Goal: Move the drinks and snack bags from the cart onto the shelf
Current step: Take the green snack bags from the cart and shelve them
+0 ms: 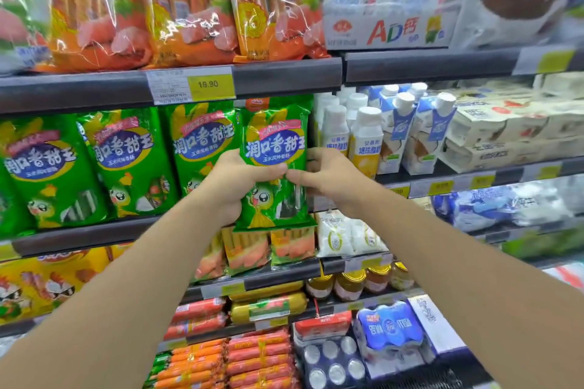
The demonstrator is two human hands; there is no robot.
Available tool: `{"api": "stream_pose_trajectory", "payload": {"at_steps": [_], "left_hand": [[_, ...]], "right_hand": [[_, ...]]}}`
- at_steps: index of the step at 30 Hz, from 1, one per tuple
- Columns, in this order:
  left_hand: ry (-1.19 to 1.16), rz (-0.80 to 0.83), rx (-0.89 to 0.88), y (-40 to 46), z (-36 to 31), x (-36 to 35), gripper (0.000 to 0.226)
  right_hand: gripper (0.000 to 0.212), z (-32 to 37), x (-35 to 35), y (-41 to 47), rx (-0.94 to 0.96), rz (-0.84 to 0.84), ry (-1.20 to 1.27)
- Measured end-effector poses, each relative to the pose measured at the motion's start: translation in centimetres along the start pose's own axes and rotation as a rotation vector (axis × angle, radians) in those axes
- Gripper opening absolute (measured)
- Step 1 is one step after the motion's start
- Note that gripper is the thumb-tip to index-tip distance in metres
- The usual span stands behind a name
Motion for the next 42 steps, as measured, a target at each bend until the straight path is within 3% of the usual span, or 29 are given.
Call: {"api": "stream_pose_trajectory", "payload": {"at_steps": [2,5,9,14,16,19,28,36,42], "left_hand": [[0.066,-0.073,-0.058,1.1,-0.9,0.3,0.030],[0.261,-0.183,-0.106,1.5,-1.8,1.5,0.050],[0.656,-0.236,-0.288,-0.5,-3.7,2.6,0.031],[1.028,-0.281,-0.458,-2.0,-4.9,2.2,0.039],[1.259,-0.305,-0.444,-1.7,-4.9,1.6,0.042],[1.455,-0.213,-0.328,-0.8,-3.3,0.9,0.046],[1.526,-0.141,-0.350,0.1,-1.5,-0.8,0.043],[1.495,-0.110,-0.320,0.5,-1.2,-0.4,0.043],[1.393,0.136,-0.222,-1.1,-0.1,1.2,0.049]], "right_hand": [[0.031,0.4,0.9,1.2,-0.023,-0.065,-0.020],[0.035,0.7,1.5,3.0,-0.073,-0.147,-0.035],[0.039,0.4,1.8,4.7,-0.107,-0.263,-0.088],[0.041,1.3,1.3,5.0,-0.104,-0.340,-0.234],[0.040,2.1,1.4,4.8,-0.090,-0.343,-0.328],[0.042,3.0,1.5,4.3,-0.067,-0.306,-0.421],[0.037,4.9,0.9,2.7,-0.097,-0.229,-1.066],[0.037,3.6,1.3,2.1,-0.082,-0.260,-0.871],[0.050,1.8,0.7,-0.3,0.035,-0.217,-1.002]]}}
Point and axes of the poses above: each hand's wrist, its own y-axis towards the middle knuckle, its own x-axis out of the back of the hand, z = x × y, the point moved 10 cm from there along y, towards the middle knuckle, and after that the axes turned 10 degrees about -y, right-handed, at the moved point
